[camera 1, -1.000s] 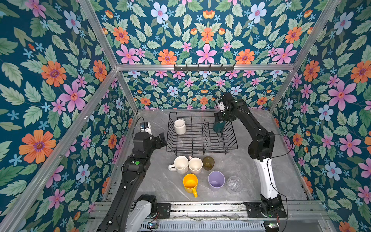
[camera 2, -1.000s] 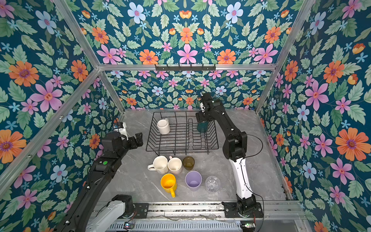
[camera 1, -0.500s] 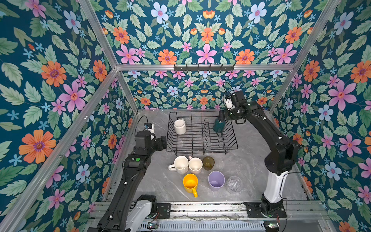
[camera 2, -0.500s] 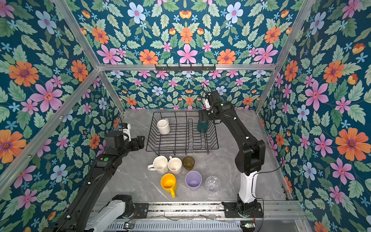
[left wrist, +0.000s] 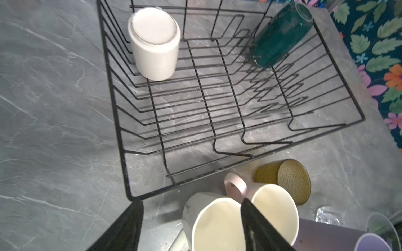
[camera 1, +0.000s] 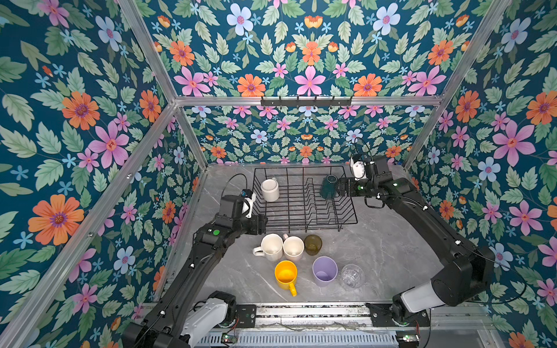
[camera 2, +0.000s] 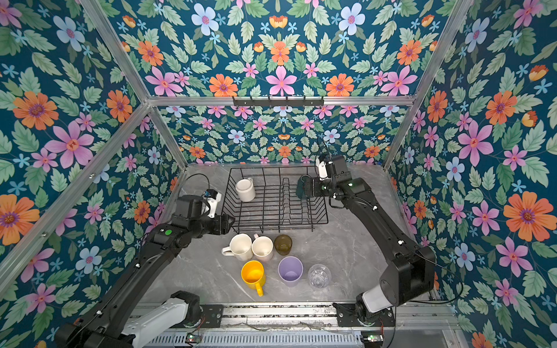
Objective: Load cups into a dish rack
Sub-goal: Pick up the cup from the center of the table.
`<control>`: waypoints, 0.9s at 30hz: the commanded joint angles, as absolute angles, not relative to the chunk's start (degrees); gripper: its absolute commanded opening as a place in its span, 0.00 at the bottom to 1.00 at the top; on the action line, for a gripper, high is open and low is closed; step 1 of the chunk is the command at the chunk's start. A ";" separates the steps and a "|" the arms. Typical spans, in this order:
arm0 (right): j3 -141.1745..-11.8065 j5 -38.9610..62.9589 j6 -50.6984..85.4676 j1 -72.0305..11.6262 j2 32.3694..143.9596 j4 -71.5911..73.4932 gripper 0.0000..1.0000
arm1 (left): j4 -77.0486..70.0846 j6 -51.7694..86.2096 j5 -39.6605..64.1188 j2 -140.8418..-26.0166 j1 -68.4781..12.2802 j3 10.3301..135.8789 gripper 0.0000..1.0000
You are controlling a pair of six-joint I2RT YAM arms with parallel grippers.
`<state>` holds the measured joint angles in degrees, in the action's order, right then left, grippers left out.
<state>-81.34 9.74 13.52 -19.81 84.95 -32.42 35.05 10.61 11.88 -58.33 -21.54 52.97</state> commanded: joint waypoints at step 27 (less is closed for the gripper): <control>-72.78 11.21 15.56 -19.93 76.60 -28.03 0.94 | 52.00 20.64 -3.36 -66.77 -35.40 56.95 0.46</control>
<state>-72.90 11.79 15.03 -19.81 77.17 -29.23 48.88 19.18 -1.23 -66.28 -35.03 56.93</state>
